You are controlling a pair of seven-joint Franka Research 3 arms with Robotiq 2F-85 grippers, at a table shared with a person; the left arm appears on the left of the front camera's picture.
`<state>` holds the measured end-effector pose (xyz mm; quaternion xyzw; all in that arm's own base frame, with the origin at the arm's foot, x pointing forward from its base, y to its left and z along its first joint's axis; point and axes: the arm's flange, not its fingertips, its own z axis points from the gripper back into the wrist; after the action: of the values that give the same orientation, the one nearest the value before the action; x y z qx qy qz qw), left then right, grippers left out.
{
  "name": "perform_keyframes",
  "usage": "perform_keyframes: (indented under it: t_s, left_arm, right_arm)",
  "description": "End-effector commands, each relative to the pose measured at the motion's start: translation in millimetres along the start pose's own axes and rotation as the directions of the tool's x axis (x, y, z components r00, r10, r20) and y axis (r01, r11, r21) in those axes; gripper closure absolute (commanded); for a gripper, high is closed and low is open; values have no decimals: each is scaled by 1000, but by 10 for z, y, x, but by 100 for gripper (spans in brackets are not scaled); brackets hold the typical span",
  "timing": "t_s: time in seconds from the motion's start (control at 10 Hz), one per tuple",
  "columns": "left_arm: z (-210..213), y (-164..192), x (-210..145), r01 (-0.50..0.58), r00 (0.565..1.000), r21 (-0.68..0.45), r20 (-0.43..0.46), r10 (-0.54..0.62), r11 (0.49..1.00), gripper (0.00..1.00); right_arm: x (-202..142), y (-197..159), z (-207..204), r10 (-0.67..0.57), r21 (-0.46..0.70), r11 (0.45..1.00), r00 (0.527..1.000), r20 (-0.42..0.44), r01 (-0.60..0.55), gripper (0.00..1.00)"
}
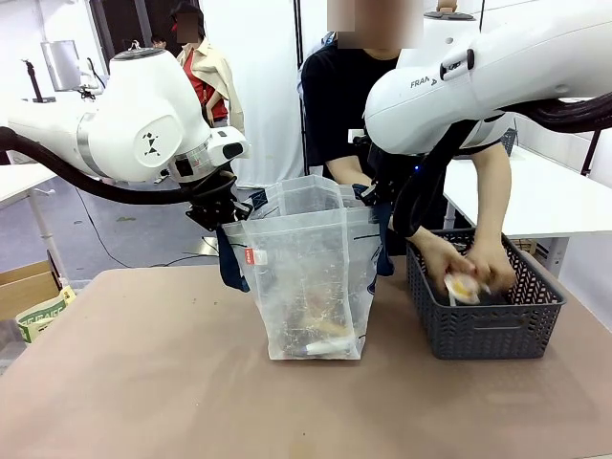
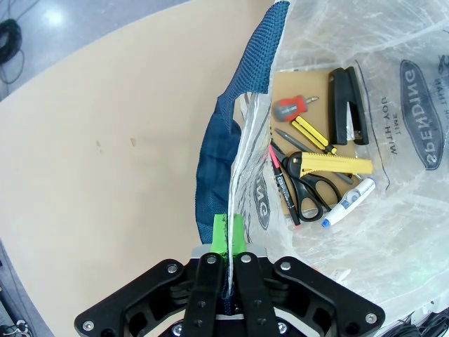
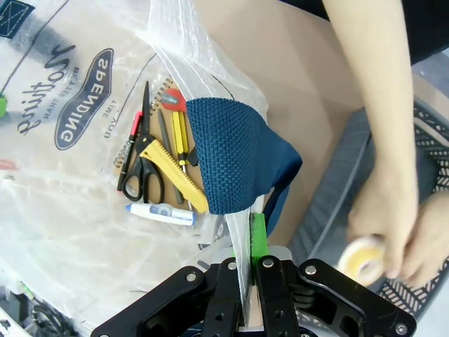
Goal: Transfer purchased items from the store into the shopping bag.
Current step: Move the Reusable shopping bag to the right side of the table.
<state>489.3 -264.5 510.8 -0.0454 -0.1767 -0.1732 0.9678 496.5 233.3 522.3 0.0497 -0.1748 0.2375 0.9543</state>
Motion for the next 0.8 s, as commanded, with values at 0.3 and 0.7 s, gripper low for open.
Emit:
perform_keyframes:
  t_s: [0.3,0.7]
  left_arm:
    - [5,12,3,-5,1000,-2,2,5,1000,100]
    - [5,12,3,-5,1000,-2,2,5,1000,100]
  right_arm:
    - [1,-5,10,-1,-1,1000,1000,2,1,100]
    - [1,-5,10,-1,-1,1000,1000,2,1,100]
